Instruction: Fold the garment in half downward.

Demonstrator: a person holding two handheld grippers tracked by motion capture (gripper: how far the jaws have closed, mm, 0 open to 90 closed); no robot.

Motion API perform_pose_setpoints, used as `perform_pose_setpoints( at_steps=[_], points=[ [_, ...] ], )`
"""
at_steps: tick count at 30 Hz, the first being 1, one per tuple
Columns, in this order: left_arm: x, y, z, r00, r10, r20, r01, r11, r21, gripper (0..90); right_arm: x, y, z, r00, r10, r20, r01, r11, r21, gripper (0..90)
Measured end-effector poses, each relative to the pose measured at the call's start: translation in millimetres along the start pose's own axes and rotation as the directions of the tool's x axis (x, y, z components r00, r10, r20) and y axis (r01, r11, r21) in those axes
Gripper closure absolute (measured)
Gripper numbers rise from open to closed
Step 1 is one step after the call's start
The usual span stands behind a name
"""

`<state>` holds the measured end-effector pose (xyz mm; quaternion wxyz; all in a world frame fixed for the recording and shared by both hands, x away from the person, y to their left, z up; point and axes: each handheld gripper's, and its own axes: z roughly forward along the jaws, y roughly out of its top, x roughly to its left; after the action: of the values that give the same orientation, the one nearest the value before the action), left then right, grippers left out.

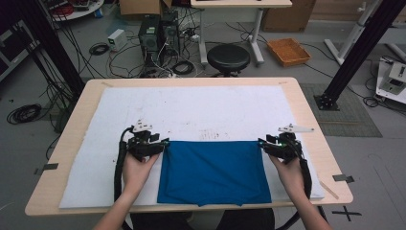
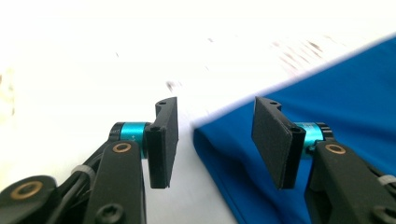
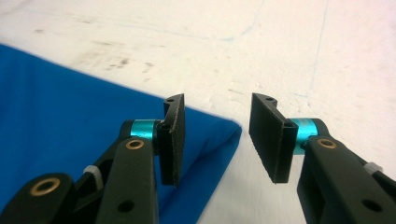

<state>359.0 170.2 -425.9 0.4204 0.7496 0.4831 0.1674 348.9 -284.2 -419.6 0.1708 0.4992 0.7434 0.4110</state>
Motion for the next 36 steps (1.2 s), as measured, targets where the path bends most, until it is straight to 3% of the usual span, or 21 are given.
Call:
perform_pose_setpoints(
  at_steps=[5,6,7,8,9,11,13,19,22,25,31,36],
  points=[
    [0.8,-5.4,20.5,0.999,0.032,-0.031,-0.028,0.9927,0.117,51.4,-6.8,-3.3,27.8,0.9986,0.005,0.052,-0.009,0.996,0.087,55.6],
    [0.8,-6.8,20.8,0.9984,0.041,-0.038,-0.037,0.9928,0.114,52.5,-8.2,-4.8,31.1,0.9985,0.01,0.053,-0.016,0.995,0.099,57.7],
    [-0.2,-7.9,19.4,0.9975,0.053,-0.047,-0.048,0.9931,0.107,56.6,-9.9,-6.1,33.8,0.9991,0.011,0.041,-0.016,0.994,0.111,61.2],
    [0.0,-8.3,18.0,0.9972,0.069,-0.029,-0.065,0.9911,0.116,63.2,-9.8,-7.0,33.1,0.9988,0.001,0.048,-0.006,0.995,0.101,67.9],
    [-0.8,-8.8,17.0,0.9969,0.076,-0.022,-0.073,0.9904,0.118,70.0,-10.5,-7.1,32.5,0.9997,-0.005,0.024,0.002,0.995,0.104,75.9],
    [-2.6,-10.2,15.6,0.9954,0.095,0.002,-0.095,0.988,0.122,79.3,-8.9,-7.4,32.1,0.9996,-0.027,0.011,0.026,0.994,0.105,82.8],
    [-5.6,-10.7,15.6,0.9939,0.11,-0.003,-0.109,0.9872,0.117,84.8,-4.9,-7.5,31.5,0.9978,-0.066,0.012,0.064,0.993,0.101,86.4],
    [0.3,-7.5,17.7,0.9953,0.097,0.0,-0.096,0.9896,0.107,86.6,-12.8,-1.2,29.8,0.998,-0.058,-0.023,0.059,0.997,0.042,87.2],
    [3.9,-2.7,18.8,0.9944,0.105,-0.012,-0.103,0.9903,0.093,86.6,-16.8,2.6,33.8,0.9986,-0.041,-0.033,0.043,0.998,0.049,87.2],
    [8.2,3.3,21.8,0.993,0.117,-0.021,-0.114,0.9895,0.088,86.6,-20.5,11.4,40.5,0.998,-0.053,-0.034,0.055,0.998,0.044,87.2],
    [20.0,15.1,34.3,0.9953,0.087,-0.043,-0.084,0.994,0.07,86.5,-24.9,32.0,55.7,0.997,-0.073,-0.024,0.074,0.997,0.031,87.1],
    [23.7,21.1,43.9,0.9922,0.106,-0.064,-0.101,0.9919,0.077,86.5,-28.9,37.3,64.9,0.9977,-0.067,-0.01,0.067,0.997,0.044,87.1]
  ],
)
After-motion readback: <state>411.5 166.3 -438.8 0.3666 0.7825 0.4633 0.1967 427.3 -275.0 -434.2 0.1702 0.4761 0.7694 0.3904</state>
